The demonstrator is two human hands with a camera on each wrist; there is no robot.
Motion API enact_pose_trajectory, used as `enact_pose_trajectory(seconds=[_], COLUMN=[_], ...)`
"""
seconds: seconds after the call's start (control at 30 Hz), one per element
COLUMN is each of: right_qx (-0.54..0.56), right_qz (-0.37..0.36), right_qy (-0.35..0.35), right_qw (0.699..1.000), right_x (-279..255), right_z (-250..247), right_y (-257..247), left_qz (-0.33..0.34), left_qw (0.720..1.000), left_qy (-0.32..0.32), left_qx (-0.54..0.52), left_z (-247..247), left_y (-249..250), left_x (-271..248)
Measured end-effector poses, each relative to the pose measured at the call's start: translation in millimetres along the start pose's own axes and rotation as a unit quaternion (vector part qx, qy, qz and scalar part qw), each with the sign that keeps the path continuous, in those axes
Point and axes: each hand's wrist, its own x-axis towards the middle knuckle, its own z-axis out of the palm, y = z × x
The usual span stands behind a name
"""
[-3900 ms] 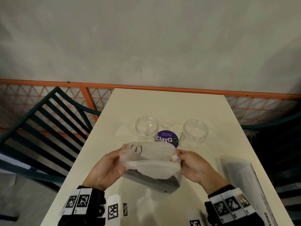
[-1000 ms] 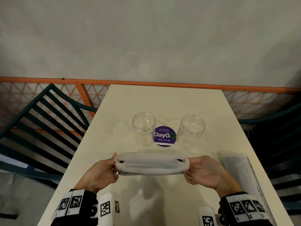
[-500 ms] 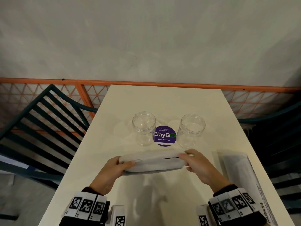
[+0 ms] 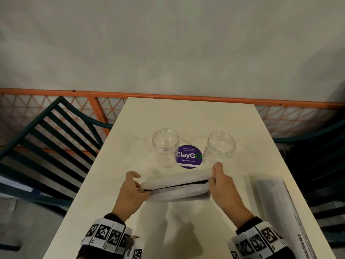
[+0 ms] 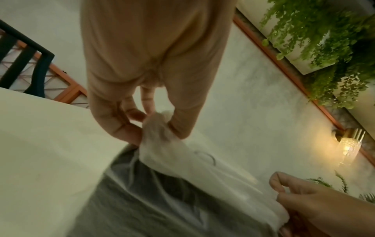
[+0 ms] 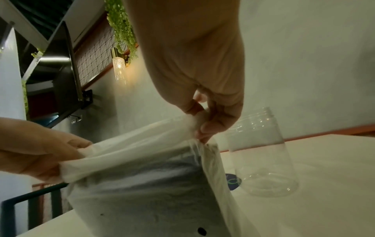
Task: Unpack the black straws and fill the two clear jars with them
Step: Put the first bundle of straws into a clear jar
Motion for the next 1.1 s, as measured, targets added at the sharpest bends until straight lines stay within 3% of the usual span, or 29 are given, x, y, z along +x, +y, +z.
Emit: enact_pose_trajectory(seconds=[0.17, 0.3, 0.57, 0.73, 0.9, 1.0, 1.1], right_qx=[-0.025, -0.059, -0.154, -0.151, -0.117, -0.187, -0.246], right_qz=[-0.034, 0.004, 0.041, 0.007, -0.017, -0.044, -0.14], right_qy=[-0.02, -0.035, 0.005, -0.045, -0.104, -0.071, 0.001], right_qw=[0.999, 0.998, 0.987, 0.987, 0.988, 0.979, 0.959], right_x=[1.8, 12.0, 13.5, 7.6, 2.9, -0.4, 0.7], right_z=[-6.7, -5.7, 16.1, 19.5, 11.2, 14.2, 14.6], right_y=[-3.1, 5.0, 5.6, 5.0, 17.1, 20.9, 8.3], left_qz=[0.078, 0.115, 0.189, 0.161, 0.097, 0.116, 0.136], left_qw=[0.996, 0.993, 0.972, 0.961, 0.984, 0.981, 0.979], left_qy=[0.034, -0.018, 0.004, 0.046, -0.025, -0.05, -0.048], left_qx=[0.012, -0.001, 0.136, 0.22, 0.149, 0.145, 0.145], left_z=[-1.4, 5.6, 21.5, 15.6, -2.0, -1.5, -5.9], left_y=[6.3, 9.5, 10.3, 7.2, 9.9, 11.2, 15.3], left_x=[2.3, -3.4, -4.6, -0.6, 6.8, 2.2, -1.4])
